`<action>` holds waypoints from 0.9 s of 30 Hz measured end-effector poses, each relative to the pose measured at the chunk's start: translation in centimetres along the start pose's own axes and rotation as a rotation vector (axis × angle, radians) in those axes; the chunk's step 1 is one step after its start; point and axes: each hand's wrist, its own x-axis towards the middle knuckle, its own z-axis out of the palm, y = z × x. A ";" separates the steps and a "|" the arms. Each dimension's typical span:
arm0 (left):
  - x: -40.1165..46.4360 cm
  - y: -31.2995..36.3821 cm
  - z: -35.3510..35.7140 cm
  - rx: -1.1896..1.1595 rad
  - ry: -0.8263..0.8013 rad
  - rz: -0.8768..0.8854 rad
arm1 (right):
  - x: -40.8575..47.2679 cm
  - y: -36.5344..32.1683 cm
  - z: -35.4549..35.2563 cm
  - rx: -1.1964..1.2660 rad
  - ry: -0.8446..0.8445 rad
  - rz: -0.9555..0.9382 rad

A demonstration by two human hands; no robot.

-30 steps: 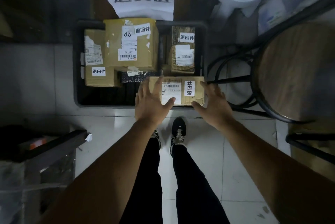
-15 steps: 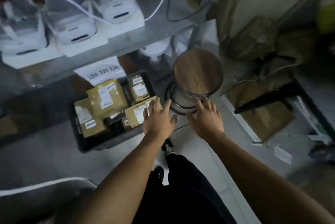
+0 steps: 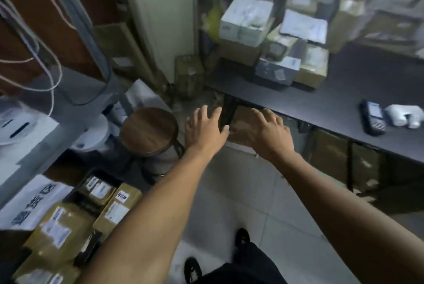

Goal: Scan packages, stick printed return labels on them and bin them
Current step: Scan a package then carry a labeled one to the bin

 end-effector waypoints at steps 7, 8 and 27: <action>4.9 14.6 0.4 0.026 -0.011 0.162 | 1.5 12.2 -6.3 0.051 0.111 0.178; 5.5 16.5 0.6 0.030 -0.014 0.180 | 1.7 13.8 -7.0 0.059 0.120 0.191; 20.3 33.5 4.9 0.041 -0.019 0.323 | 13.7 30.5 -11.7 0.178 0.136 0.337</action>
